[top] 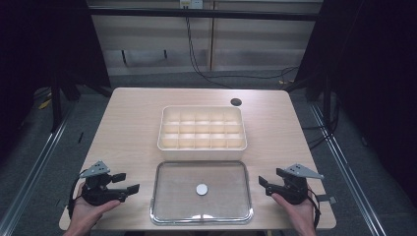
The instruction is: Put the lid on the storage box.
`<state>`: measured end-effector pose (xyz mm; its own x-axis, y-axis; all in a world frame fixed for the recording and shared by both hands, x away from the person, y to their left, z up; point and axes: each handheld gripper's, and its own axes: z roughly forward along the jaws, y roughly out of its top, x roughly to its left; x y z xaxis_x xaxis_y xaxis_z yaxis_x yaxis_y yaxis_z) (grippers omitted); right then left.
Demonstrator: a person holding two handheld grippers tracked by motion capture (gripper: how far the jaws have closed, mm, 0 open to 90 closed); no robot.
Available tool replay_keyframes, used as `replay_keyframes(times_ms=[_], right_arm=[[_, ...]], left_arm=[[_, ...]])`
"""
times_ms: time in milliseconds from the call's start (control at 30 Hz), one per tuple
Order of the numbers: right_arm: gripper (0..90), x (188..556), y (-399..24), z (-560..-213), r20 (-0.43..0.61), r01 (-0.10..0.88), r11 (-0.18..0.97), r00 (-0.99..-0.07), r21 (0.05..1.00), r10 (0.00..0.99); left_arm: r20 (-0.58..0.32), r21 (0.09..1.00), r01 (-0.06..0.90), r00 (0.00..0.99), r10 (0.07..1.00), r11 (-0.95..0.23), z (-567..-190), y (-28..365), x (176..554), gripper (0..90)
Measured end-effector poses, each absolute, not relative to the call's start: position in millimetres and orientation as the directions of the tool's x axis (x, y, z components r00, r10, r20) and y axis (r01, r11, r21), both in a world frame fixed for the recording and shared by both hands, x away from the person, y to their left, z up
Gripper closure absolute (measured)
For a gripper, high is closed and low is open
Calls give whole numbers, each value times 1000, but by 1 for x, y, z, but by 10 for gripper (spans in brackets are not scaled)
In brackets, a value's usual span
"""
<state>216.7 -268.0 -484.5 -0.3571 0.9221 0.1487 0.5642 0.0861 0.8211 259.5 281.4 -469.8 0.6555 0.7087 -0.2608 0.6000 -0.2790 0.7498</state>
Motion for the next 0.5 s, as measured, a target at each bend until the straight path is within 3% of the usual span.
replay_keyframes(times_ms=[267,500], right_arm=[[240,211,-272,-479,175,542,41,-340,839,924],[355,203,-270,-470,213,539,7,-345,842,914]], left_arm=[[-288,734,627,637,715,-263,-473,281,261,217],[-272,736,615,652,708,-284,-468,272,253,296]])
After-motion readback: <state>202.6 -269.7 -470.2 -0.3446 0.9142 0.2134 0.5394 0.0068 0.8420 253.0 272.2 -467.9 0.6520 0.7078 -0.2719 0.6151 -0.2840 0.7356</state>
